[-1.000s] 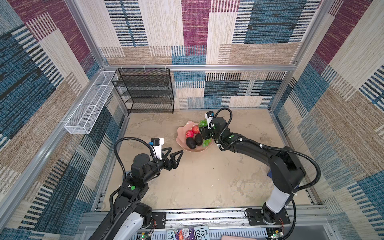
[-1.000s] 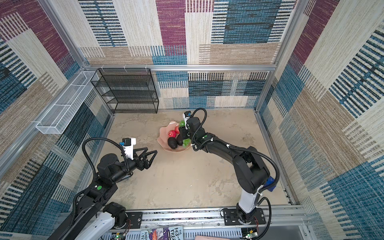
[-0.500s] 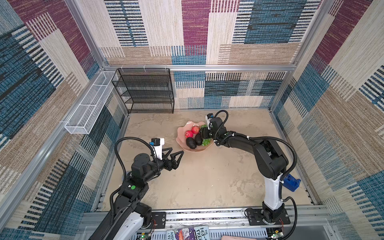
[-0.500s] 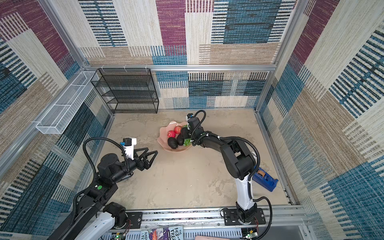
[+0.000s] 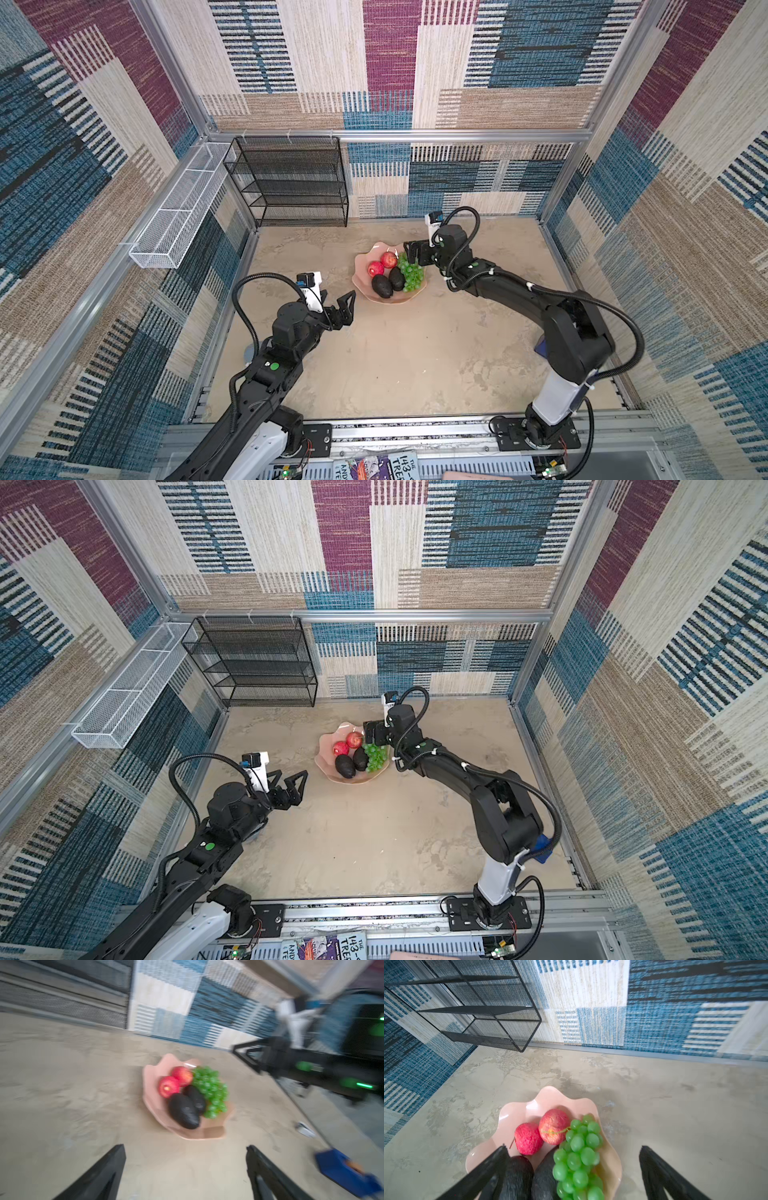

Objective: Place and organize the fake fruits in the fruit bowl

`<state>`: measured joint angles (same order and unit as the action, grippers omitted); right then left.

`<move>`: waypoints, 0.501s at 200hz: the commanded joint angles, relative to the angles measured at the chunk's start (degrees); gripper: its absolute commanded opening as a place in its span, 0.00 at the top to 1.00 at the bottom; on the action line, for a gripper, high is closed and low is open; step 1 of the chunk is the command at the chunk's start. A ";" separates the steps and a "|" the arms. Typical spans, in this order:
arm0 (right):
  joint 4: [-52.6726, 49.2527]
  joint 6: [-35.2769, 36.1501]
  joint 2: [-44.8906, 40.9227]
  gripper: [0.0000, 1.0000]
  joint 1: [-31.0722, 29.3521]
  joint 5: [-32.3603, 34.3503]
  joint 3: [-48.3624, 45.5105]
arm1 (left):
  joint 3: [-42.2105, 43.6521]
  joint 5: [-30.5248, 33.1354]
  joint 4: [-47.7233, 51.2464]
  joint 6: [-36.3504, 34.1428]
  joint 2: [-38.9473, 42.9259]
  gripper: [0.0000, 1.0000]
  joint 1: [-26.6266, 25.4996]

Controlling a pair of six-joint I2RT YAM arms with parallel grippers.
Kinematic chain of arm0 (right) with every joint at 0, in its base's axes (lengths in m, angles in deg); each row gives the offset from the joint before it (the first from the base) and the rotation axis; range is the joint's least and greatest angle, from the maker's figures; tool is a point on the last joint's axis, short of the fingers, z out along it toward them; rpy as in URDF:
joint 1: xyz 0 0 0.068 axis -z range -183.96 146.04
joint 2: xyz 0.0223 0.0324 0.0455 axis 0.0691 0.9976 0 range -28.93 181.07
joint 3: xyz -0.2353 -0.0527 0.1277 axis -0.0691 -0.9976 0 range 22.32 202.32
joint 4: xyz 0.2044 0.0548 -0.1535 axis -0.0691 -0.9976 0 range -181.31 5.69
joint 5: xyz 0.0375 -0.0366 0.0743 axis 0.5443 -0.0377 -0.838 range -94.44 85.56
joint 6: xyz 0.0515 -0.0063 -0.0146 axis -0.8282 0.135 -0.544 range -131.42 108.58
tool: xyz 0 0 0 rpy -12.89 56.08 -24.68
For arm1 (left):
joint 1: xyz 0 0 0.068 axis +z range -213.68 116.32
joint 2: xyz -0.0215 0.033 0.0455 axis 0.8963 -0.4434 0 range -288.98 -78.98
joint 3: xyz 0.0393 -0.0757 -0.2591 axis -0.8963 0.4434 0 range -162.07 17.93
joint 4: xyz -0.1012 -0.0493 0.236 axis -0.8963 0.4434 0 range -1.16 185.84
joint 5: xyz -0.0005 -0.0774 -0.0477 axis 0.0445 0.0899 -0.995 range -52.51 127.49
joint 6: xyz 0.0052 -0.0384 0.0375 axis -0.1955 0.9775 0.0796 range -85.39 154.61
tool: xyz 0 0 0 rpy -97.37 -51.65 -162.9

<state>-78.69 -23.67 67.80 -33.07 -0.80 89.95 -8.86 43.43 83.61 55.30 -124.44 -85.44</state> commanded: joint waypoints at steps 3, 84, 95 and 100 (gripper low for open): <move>8.20 3.99 -10.83 0.00 1.39 7.66 -11.18 | 1.36 22.83 -5.20 -9.71 -6.71 0.00 0.13; 33.46 9.73 -30.92 0.00 15.52 28.70 -46.93 | 12.58 22.59 -34.13 -21.81 -19.58 0.01 10.40; 39.12 11.37 -29.61 0.00 16.78 27.78 -49.12 | 13.48 19.98 -41.22 -22.88 -23.40 0.02 11.13; 40.69 11.40 -28.72 0.00 17.55 27.22 -49.61 | 13.56 18.74 -43.07 -23.11 -24.57 0.02 11.27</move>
<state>-54.01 -16.28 37.22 -17.42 22.96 43.16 3.56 65.76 55.98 36.35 -144.19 -75.23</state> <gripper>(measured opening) 0.995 0.986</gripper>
